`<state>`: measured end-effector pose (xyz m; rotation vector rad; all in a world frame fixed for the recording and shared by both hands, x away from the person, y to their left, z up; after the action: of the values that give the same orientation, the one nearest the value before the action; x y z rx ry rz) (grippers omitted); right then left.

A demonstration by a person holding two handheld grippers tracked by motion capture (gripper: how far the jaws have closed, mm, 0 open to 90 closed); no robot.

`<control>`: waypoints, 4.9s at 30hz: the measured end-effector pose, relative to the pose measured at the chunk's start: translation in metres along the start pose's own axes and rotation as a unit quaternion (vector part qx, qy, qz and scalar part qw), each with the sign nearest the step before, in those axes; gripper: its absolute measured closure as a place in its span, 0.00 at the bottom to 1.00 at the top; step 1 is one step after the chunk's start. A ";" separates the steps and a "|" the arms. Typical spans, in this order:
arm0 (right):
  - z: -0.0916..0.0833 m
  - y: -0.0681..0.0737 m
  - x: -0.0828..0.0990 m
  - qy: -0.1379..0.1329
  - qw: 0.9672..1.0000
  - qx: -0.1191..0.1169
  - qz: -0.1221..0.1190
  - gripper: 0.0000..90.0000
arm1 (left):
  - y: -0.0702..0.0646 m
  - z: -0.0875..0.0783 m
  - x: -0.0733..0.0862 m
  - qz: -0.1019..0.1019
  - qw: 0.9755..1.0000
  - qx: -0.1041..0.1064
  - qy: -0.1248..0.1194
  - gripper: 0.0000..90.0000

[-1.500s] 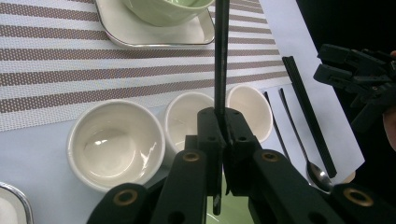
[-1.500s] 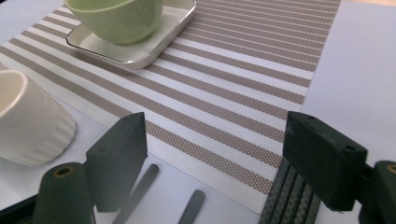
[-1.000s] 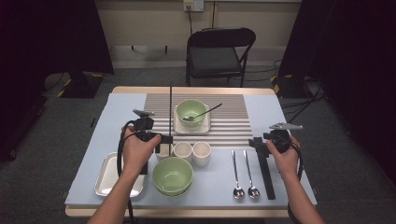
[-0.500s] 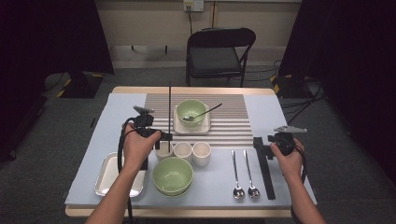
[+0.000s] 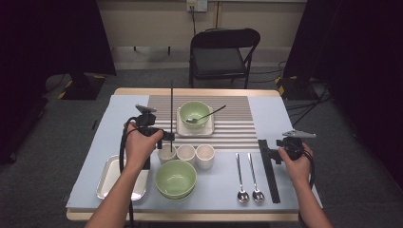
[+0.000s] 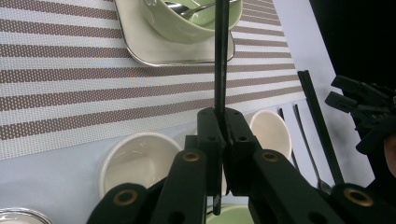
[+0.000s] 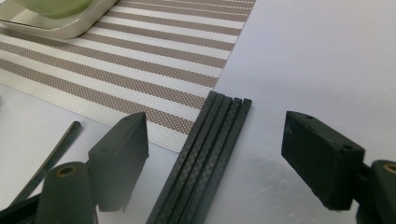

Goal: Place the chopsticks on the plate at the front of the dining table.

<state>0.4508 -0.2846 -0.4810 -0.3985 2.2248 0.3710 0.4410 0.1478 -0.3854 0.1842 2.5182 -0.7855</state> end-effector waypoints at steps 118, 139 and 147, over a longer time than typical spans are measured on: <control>-0.009 -0.028 0.033 0.042 0.997 0.066 -0.028 0.20 | 0.045 0.042 -0.046 -0.059 0.997 -0.032 0.024 0.97; -0.009 -0.028 0.033 0.042 0.997 0.066 -0.028 0.20 | 0.046 0.065 -0.049 -0.056 0.996 -0.044 0.047 0.97; -0.009 -0.028 0.033 0.042 0.997 0.066 -0.028 0.20 | 0.045 0.076 -0.051 -0.064 0.996 -0.041 0.054 0.97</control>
<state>0.4360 -0.3183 -0.5046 -0.4103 2.2994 0.1803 0.5286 0.1433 -0.4372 0.0381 2.6808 -0.7386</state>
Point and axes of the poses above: each handheld gripper's, and its own axes: z roughly forward along the jaws, x roughly out of its underside, y roughly to its left, the point moved 4 cm from there along z, roughly forward along the jaws, and after that the axes turned 1 degree about z, right-handed, at the moved point
